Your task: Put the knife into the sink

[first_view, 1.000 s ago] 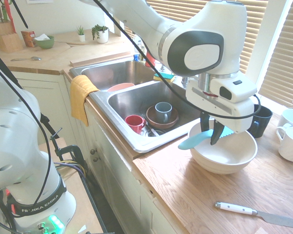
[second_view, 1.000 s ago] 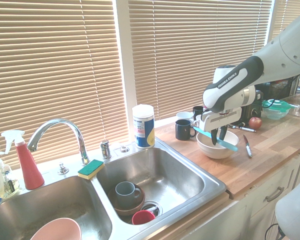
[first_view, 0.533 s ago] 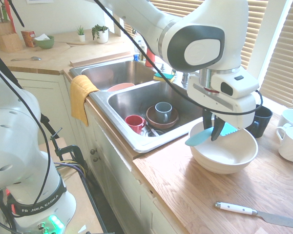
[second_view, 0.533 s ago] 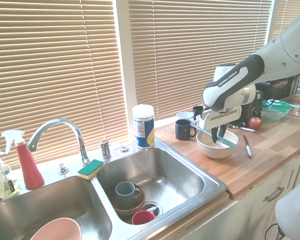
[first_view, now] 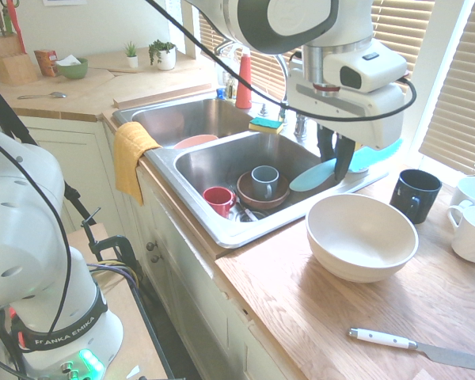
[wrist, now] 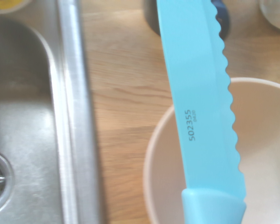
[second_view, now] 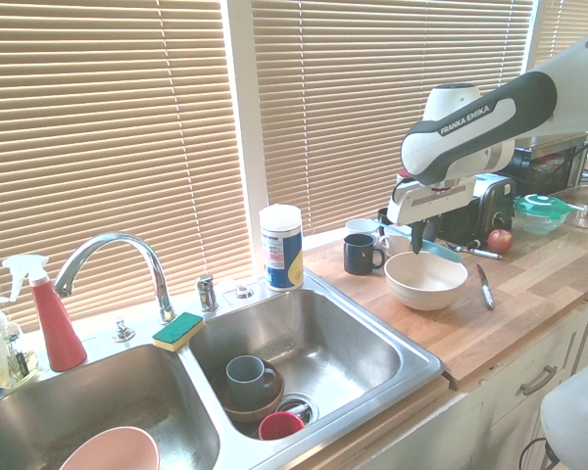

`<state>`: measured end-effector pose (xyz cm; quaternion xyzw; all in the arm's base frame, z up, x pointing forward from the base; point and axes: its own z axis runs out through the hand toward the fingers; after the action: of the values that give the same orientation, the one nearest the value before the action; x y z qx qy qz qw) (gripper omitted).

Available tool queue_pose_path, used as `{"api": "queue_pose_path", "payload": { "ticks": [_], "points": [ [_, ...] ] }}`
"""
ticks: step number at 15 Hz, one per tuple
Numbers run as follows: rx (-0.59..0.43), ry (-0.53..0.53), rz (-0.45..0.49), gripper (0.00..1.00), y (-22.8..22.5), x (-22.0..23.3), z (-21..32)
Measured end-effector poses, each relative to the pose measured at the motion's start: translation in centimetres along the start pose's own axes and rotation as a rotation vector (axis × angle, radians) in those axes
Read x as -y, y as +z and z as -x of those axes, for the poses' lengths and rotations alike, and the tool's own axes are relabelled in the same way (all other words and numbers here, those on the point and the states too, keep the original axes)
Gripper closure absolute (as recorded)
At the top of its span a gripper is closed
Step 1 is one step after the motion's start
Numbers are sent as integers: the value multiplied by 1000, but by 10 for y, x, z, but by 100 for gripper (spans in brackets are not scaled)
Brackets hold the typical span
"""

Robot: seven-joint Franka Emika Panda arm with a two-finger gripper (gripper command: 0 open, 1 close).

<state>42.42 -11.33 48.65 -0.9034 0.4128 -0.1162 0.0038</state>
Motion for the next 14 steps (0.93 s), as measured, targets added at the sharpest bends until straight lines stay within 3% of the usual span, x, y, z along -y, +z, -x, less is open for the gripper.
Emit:
{"api": "queue_pose_path", "payload": {
  "ticks": [6,10,14],
  "points": [
    [-30,-112,-18,100,26,101,104],
    [-41,-167,-13,100,90,134,163],
    [-51,-231,17,100,168,139,195]
  ]
}}
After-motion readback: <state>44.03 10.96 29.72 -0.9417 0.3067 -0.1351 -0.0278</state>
